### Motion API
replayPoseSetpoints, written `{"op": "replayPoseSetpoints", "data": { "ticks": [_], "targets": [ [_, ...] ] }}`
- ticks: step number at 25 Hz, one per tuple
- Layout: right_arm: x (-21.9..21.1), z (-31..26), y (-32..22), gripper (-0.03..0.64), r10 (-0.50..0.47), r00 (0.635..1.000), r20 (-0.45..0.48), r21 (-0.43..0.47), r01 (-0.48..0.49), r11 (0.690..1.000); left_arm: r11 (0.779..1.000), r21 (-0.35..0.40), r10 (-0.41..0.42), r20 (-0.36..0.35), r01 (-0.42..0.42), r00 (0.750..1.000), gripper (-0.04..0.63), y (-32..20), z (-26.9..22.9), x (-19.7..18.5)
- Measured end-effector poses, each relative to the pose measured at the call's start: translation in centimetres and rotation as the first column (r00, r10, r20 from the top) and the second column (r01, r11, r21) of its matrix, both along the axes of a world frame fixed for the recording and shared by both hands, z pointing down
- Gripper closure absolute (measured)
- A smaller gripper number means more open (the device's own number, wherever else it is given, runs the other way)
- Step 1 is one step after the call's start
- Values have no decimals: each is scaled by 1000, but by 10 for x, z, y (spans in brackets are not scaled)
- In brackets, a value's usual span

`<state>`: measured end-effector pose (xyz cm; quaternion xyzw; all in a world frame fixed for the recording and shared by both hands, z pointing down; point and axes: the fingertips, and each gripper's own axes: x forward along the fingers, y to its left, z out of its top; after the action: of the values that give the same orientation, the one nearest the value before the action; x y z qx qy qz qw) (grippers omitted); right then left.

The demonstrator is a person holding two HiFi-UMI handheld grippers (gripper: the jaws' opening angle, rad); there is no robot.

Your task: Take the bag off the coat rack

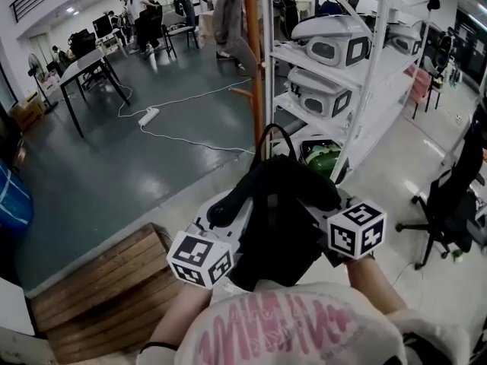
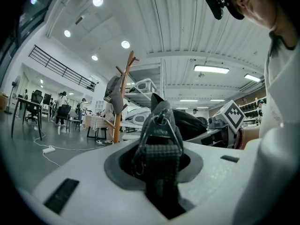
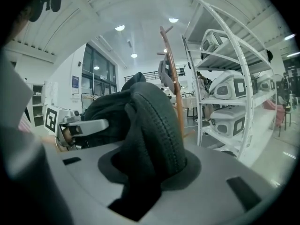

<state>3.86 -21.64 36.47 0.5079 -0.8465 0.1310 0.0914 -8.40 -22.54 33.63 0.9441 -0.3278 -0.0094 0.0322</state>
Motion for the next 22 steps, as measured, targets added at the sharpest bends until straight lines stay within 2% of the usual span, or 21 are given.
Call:
{"op": "replayPoseSetpoints", "data": {
  "ticks": [13,22],
  "targets": [
    [20,16,8,479,-67,998,8,-60,68,996,996,-47,-72,11,73,997,494,14,14,20],
    [57,36,23,479,-117,993,13,-125,118,985,986,-109,-128,16,129,992,494,33,35,57]
  ]
}}
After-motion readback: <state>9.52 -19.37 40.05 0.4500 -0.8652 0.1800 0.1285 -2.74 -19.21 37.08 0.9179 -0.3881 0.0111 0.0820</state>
